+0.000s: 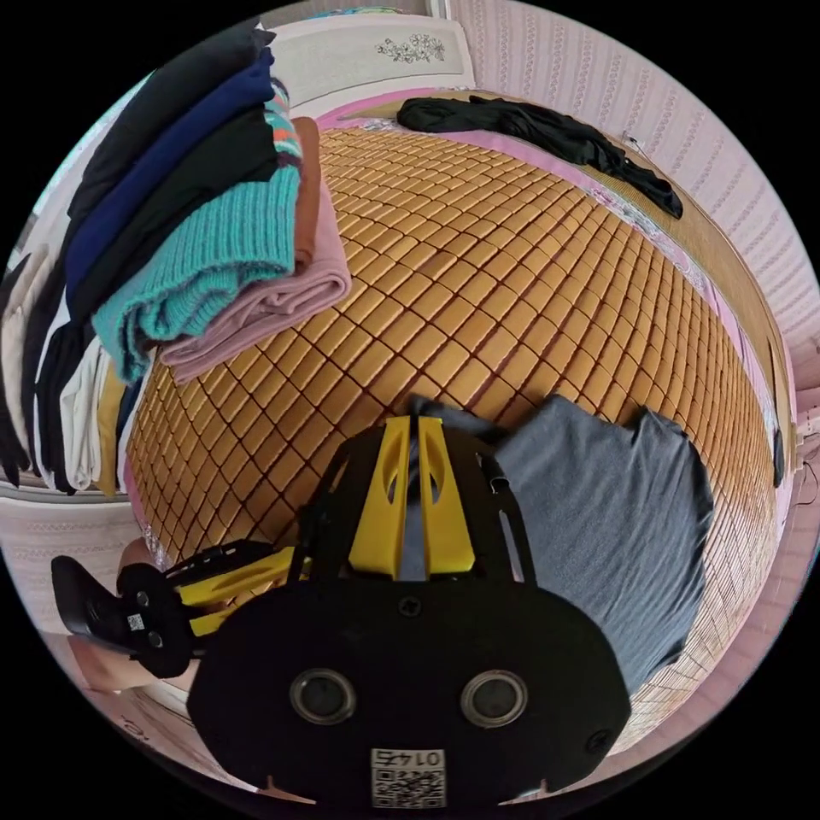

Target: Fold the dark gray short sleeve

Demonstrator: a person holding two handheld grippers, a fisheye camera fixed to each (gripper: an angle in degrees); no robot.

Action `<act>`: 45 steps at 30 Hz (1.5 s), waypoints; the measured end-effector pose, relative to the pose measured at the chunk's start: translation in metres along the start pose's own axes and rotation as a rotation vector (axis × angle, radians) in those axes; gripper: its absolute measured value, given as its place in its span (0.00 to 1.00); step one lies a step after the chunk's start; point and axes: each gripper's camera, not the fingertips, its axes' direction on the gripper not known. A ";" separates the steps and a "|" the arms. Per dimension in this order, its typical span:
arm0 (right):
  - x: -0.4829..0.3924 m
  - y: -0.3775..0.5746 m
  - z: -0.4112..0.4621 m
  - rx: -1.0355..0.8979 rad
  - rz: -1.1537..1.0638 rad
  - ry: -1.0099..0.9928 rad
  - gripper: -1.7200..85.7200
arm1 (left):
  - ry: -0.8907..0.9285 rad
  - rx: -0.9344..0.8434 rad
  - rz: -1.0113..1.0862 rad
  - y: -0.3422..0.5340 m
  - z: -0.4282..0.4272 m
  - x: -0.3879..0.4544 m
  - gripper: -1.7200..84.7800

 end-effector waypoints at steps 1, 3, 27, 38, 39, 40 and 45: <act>-0.002 -0.001 -0.002 0.012 -0.012 -0.008 0.04 | 0.007 0.010 -0.004 0.002 -0.004 -0.001 0.07; -0.009 -0.006 -0.010 0.071 -0.039 -0.008 0.04 | 0.019 0.026 -0.024 0.004 -0.010 -0.005 0.07; 0.191 0.414 -0.110 0.368 0.610 -0.014 0.15 | 0.151 -0.129 0.210 0.042 -0.075 0.102 0.02; 0.295 0.467 -0.120 0.520 0.692 -0.066 0.11 | 0.174 -0.048 0.619 -0.089 -0.027 0.296 0.09; 0.300 0.468 -0.120 0.493 0.680 -0.048 0.11 | 0.180 -0.037 0.671 -0.102 -0.017 0.321 0.09; 0.301 0.469 -0.119 0.477 0.675 -0.036 0.11 | 0.181 -0.049 0.707 -0.116 -0.005 0.343 0.08; 0.334 0.495 -0.115 0.494 0.700 -0.154 0.10 | 0.072 -0.156 0.906 -0.165 0.057 0.436 0.08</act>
